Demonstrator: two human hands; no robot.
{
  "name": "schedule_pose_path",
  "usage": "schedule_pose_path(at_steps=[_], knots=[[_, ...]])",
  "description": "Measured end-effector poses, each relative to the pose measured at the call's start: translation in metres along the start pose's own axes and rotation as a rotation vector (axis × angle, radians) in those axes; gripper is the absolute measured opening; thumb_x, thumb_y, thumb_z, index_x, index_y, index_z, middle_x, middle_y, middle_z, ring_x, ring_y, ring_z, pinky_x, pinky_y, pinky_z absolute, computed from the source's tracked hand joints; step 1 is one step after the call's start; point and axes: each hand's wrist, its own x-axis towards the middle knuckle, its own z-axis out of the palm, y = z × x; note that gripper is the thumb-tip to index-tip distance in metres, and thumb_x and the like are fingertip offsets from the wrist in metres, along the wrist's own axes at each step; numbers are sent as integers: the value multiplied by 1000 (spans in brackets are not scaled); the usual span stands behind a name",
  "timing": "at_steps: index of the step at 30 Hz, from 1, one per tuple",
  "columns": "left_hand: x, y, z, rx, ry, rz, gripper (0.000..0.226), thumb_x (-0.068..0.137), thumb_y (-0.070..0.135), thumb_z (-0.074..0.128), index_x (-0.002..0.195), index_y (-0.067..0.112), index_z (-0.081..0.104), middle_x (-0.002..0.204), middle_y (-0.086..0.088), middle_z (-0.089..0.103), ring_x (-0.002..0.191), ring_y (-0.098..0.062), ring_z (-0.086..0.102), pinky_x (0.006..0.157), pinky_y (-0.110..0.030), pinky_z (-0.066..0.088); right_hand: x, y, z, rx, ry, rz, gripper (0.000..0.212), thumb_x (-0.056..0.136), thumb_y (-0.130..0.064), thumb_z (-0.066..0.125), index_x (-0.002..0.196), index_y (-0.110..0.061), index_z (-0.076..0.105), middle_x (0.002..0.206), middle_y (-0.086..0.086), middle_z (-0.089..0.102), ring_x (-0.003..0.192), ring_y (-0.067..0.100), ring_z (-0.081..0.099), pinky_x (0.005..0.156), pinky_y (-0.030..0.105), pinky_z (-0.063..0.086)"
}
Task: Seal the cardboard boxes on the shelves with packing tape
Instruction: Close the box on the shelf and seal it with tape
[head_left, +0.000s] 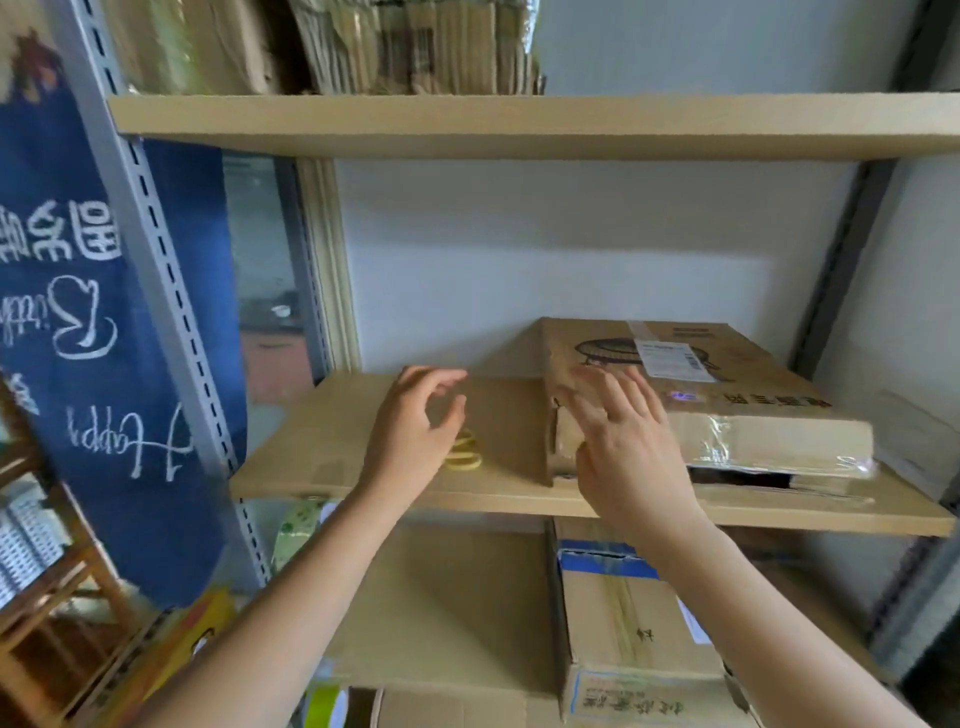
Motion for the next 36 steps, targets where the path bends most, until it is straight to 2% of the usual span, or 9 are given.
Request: schedule_pose_path(at_steps=[3, 7, 11, 15, 23, 25, 27, 33, 36], knots=[[-13, -38, -52, 30, 167, -221, 12, 93, 14, 62, 100, 21, 68, 97, 9, 66, 89, -2, 60, 77, -9, 44, 14, -61, 26, 268, 46, -113, 39, 80, -6, 67, 117, -16, 65, 116, 1, 60, 99, 25, 57, 74, 36, 56], [-47, -64, -98, 110, 311, -552, 19, 96, 31, 58, 87, 14, 60, 80, 0, 63, 77, -19, 60, 66, -36, 46, 27, -124, 67, 509, -50, -103, 22, 92, -25, 62, 112, -23, 68, 107, -7, 65, 94, 19, 61, 65, 34, 55], [-73, -90, -108, 185, -98, -953, 55, 89, 66, 51, 64, 19, 42, 61, 3, 48, 67, -22, 58, 65, -33, 49, 41, -163, 103, 604, -221, -23, 18, 95, -26, 54, 103, -18, 69, 99, 0, 64, 86, 24, 65, 63, 38, 55], [-80, -98, -99, -408, -196, -1326, 51, 83, 61, 66, 101, 13, 66, 93, -9, 75, 89, -24, 73, 86, -40, 59, 47, -187, 126, 501, -267, -4, 21, 96, -28, 52, 100, -18, 70, 98, 5, 61, 92, 32, 58, 62, 35, 48], [-54, -84, -108, -353, -186, -1238, 47, 80, 47, 66, 103, 6, 71, 82, -12, 77, 74, -27, 74, 88, -44, 57, 71, -197, 142, 552, -458, -46, 25, 96, -39, 55, 115, -31, 68, 113, 3, 55, 103, 30, 58, 76, 36, 52], [-46, -73, -115, -269, -233, -1193, 50, 83, 39, 63, 116, 1, 63, 71, -11, 74, 62, -25, 74, 64, -36, 63, 79, -193, 147, 587, -523, -90, 26, 94, -45, 52, 111, -35, 69, 111, 0, 58, 106, 28, 56, 87, 39, 50], [-41, -64, -125, -155, -273, -1077, 32, 89, 27, 60, 108, 2, 62, 48, -1, 61, 37, -14, 59, 37, -14, 42, 85, -191, 142, 639, -616, -166, 26, 96, -43, 49, 107, -32, 70, 109, -2, 64, 108, 20, 55, 93, 35, 44], [-23, -18, -154, -52, -379, -720, 19, 92, 42, 61, 87, 28, 74, 83, 1, 75, 75, -16, 70, 66, -26, 48, 77, -171, 85, 1689, -919, 277, 37, 100, -27, 54, 132, -10, 58, 104, -1, 71, 95, 9, 67, 84, 23, 53], [-23, 4, -150, -104, -548, -510, 18, 93, 41, 59, 88, 32, 75, 87, 6, 75, 77, -14, 71, 65, -27, 54, 58, -144, 54, 1980, -843, 528, 39, 91, -9, 60, 129, 2, 58, 96, 6, 68, 83, 11, 62, 75, 19, 53]])
